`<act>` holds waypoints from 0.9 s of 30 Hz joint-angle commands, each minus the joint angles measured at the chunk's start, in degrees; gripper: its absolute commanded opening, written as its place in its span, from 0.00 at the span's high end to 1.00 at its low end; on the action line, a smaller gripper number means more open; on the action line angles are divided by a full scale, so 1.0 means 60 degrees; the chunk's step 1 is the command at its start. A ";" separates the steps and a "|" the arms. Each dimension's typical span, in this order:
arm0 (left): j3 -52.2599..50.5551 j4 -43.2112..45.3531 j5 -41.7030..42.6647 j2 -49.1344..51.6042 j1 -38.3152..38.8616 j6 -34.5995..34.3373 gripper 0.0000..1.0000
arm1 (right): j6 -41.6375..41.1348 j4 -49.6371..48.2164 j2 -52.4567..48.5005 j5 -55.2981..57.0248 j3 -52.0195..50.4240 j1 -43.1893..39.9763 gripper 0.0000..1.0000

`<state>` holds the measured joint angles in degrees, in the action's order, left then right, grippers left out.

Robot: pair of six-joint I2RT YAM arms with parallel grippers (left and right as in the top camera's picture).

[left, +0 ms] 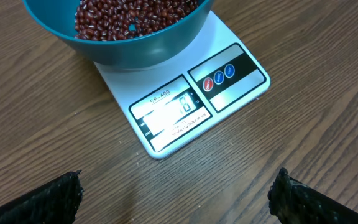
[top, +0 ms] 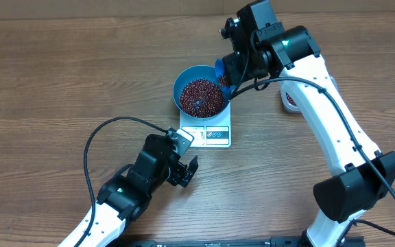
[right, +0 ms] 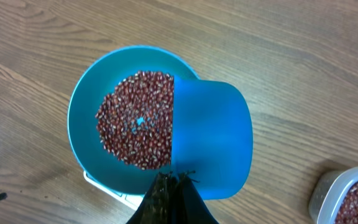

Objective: Scoop item into bowl and weigh 150g on scale

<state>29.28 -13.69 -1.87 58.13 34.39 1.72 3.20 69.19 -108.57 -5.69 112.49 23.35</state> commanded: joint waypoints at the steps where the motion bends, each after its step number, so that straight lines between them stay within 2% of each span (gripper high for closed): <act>1: -0.0044 0.0033 0.0146 -0.0080 -0.0051 0.0149 0.00 | 0.0040 0.0066 0.0255 0.0007 0.0080 0.0080 0.95; 27: -0.0044 0.0033 0.0146 -0.0080 -0.0051 0.0149 0.01 | 0.0007 0.0055 0.0255 0.0015 0.0076 0.0087 0.96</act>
<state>29.28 -13.69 -1.87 58.13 34.39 1.72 3.18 69.80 -108.57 -5.69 112.49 23.40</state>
